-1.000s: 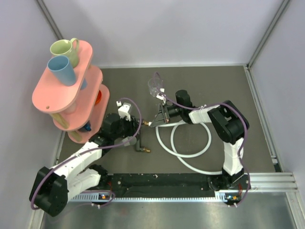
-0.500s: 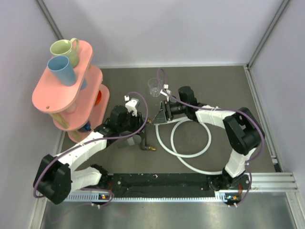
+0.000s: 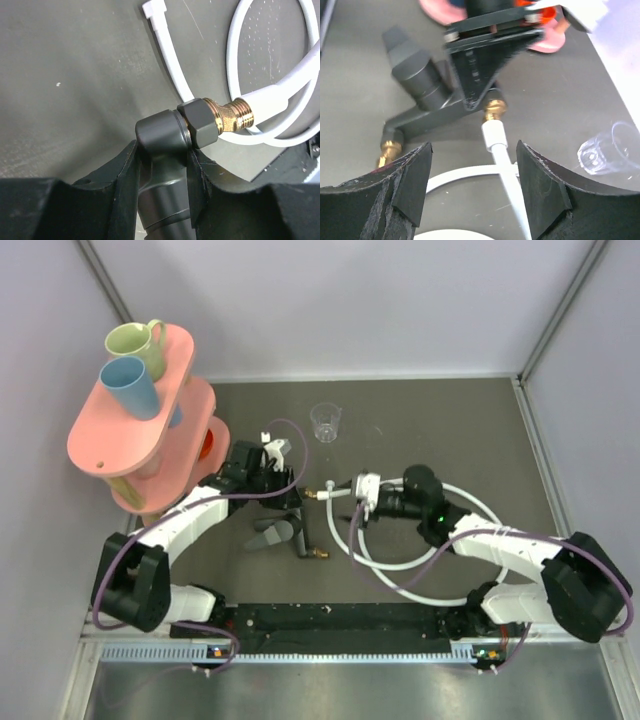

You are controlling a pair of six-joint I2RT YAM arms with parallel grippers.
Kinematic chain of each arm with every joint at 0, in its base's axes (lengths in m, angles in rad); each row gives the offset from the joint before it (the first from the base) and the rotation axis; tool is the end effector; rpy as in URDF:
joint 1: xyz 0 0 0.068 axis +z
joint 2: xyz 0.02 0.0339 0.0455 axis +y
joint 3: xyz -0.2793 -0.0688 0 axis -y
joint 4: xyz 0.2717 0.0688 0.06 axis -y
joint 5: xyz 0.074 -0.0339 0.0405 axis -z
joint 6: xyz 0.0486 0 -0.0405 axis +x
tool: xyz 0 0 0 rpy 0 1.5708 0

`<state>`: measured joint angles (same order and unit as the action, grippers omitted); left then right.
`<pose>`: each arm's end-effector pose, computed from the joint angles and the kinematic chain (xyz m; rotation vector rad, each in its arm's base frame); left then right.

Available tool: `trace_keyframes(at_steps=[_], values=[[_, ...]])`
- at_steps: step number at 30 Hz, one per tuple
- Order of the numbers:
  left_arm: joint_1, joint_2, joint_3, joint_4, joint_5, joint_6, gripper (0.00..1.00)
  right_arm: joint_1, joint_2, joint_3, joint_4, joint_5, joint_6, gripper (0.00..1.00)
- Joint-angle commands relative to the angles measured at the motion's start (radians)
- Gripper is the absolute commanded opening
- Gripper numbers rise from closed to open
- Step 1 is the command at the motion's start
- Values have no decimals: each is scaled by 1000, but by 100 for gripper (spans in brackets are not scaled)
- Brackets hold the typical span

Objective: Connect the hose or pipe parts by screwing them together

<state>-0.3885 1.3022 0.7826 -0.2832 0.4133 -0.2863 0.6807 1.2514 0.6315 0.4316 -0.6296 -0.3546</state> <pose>0.2645 -0.1294 0.2147 0.3296 2.4157 -0.8055 0.2148 0.2108 0.2485 -1.2591 1.2706 0.7870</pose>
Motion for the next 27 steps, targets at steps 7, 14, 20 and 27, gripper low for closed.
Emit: trace_keyframes(at_steps=[7,14,20,27], values=[[33,127,225,-189,286,33,0,217,22,-105,130,283,-724,64],[33,155,245,-212,314,52,0,252,94,-53,78,372,-863,57],[33,172,257,-228,344,67,0,257,144,-21,65,406,-925,51],[33,183,267,-243,358,79,0,258,171,-13,82,372,-952,40]])
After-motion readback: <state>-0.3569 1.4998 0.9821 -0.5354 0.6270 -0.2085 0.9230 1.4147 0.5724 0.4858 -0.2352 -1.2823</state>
